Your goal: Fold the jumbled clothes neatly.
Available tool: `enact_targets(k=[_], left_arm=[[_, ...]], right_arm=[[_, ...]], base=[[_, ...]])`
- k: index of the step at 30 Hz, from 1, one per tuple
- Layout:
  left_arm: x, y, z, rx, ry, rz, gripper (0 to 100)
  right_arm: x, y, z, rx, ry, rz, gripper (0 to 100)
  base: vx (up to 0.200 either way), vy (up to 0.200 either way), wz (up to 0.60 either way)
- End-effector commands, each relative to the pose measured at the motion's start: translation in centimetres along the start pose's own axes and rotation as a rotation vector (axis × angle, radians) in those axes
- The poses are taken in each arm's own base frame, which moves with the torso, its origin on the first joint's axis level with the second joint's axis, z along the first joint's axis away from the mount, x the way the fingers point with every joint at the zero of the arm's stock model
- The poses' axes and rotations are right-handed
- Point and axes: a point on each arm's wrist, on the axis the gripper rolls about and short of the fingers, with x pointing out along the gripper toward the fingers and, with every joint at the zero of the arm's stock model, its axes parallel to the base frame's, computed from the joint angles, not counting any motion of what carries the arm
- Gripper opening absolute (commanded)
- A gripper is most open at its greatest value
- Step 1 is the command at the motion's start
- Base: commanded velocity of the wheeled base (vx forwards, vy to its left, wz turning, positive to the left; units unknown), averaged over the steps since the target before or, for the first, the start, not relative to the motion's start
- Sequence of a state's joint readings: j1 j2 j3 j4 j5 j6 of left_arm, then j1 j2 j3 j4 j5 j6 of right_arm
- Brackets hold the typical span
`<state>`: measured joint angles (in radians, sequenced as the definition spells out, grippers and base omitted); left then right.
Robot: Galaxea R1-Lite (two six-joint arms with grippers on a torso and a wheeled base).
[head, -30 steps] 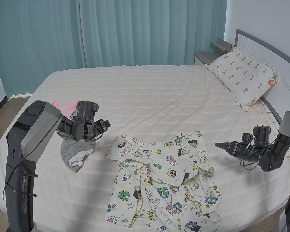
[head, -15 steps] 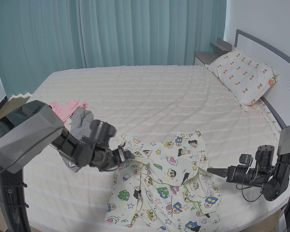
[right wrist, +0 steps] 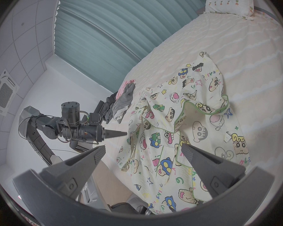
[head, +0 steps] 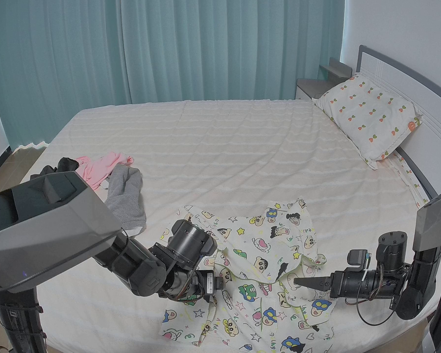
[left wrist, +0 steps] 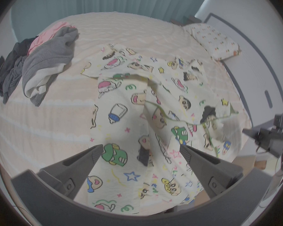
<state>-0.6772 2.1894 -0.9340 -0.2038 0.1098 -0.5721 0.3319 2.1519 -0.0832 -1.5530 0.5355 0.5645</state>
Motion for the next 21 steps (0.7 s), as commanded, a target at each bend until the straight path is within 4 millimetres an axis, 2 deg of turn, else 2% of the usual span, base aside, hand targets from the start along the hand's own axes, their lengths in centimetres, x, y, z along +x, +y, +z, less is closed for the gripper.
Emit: enact_targets(k=[1, 4, 21], left_arm=[[1.7, -0.3, -1.6, 0.043, 0.037, 0.059, 100], [2.6, -0.5, -2.2, 0.06, 0.05, 0.074, 100], [3.8, -0.3, -2.9, 0.085, 0.024, 0.172, 100]], right_arm=[[-0.3, 0.2, -0.3, -0.002, 0.009, 0.0, 100], [-0.4, 0.2, -0.3, 0.0, 0.007, -0.002, 100], [-0.4, 0.1, -0.4, 0.003, 0.009, -0.005, 100]], base=[[0.0, 0.0, 0.0], [0.0, 0.0, 0.0], [0.0, 0.0, 0.0]])
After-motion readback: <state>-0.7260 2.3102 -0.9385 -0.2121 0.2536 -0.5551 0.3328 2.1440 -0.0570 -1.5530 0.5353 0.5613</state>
